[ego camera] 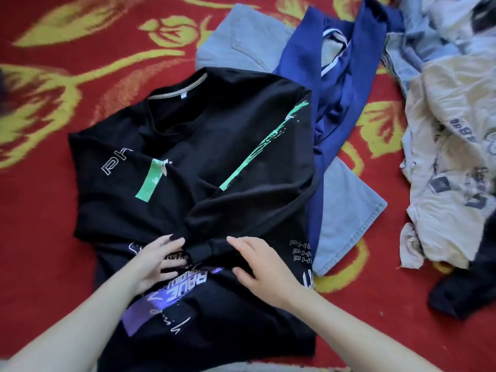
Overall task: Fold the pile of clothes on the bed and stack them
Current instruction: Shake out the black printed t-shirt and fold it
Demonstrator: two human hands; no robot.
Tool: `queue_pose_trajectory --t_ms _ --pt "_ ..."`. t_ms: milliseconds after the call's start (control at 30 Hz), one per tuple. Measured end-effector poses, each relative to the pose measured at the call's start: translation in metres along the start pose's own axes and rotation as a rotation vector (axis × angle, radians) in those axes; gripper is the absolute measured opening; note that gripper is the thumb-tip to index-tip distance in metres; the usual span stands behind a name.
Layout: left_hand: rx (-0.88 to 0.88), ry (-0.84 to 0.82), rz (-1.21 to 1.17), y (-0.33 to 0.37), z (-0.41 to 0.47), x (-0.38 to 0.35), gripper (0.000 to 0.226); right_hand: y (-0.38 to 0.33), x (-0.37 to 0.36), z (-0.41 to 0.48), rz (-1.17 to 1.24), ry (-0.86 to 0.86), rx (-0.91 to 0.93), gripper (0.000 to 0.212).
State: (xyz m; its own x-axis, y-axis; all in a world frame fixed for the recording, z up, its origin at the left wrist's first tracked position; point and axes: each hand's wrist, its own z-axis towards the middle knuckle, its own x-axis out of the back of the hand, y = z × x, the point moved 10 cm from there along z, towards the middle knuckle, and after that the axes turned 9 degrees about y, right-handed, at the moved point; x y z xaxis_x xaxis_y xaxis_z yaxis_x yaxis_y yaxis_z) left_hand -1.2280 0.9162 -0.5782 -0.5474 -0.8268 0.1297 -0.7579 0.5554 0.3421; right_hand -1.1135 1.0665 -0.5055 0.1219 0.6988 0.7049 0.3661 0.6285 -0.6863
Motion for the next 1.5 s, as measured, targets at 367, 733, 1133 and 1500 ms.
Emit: queue_pose_trajectory --t_ms 367,733,1133,1500 --pt "-0.426 0.151 -0.404 0.062 -0.042 0.051 0.041 0.049 0.078 0.008 -0.212 0.505 -0.344 0.055" --pt "-0.293 0.252 -0.295 0.02 -0.011 0.097 0.033 0.087 0.093 0.072 -0.483 0.328 -0.619 0.07" --pt "-0.234 0.187 -0.508 0.032 -0.004 0.113 0.035 0.116 0.167 0.086 -0.434 0.587 -0.657 0.02" --pt "-0.163 0.217 -0.15 -0.007 0.002 0.084 0.029 0.1 0.136 0.093 -0.504 0.55 -0.481 0.053"
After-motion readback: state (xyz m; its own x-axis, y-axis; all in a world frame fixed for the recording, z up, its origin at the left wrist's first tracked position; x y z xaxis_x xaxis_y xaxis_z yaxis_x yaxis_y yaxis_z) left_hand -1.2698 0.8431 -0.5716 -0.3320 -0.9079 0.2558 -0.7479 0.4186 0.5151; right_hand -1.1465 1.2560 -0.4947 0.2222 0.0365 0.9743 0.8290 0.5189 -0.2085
